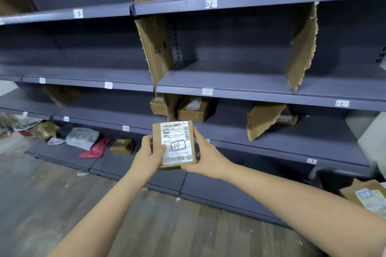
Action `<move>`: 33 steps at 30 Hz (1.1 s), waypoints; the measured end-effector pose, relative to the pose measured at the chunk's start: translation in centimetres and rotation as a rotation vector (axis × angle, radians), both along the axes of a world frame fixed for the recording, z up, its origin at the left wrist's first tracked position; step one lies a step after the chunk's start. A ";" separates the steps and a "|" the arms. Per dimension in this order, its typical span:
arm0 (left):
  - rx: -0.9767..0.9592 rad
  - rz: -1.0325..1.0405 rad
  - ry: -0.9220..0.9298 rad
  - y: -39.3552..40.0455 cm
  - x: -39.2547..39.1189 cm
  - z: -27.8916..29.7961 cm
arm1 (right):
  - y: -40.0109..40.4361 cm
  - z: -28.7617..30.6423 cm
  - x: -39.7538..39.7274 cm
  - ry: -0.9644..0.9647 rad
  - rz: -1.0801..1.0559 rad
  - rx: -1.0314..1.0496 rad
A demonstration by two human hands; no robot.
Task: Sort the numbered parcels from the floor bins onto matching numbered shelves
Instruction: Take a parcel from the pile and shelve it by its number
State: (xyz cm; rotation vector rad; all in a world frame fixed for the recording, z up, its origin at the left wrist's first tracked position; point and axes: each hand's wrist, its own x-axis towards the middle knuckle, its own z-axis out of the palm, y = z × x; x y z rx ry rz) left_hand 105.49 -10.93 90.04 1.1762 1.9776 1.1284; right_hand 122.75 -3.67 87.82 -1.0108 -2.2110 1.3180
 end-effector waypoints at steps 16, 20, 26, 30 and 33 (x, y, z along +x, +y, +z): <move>-0.166 -0.315 -0.054 5.5 -11.8 -3.9 | 1.8 -4.3 -10.2 -0.033 -0.244 -0.075; -0.181 -0.366 -0.135 10.1 -10.6 -6.6 | 5.8 -5.8 -9.1 -0.023 -0.296 -0.096; -0.135 -0.431 -0.194 17.1 -8.4 -10.5 | 11.7 -8.1 -7.1 -0.029 -0.307 -0.043; -0.108 -0.421 -0.171 21.3 -7.9 -12.5 | 15.5 -10.2 -6.8 -0.078 -0.365 -0.041; -0.084 -0.306 -0.124 25.2 -8.0 -13.4 | 19.0 -11.5 -7.5 -0.079 -0.440 0.010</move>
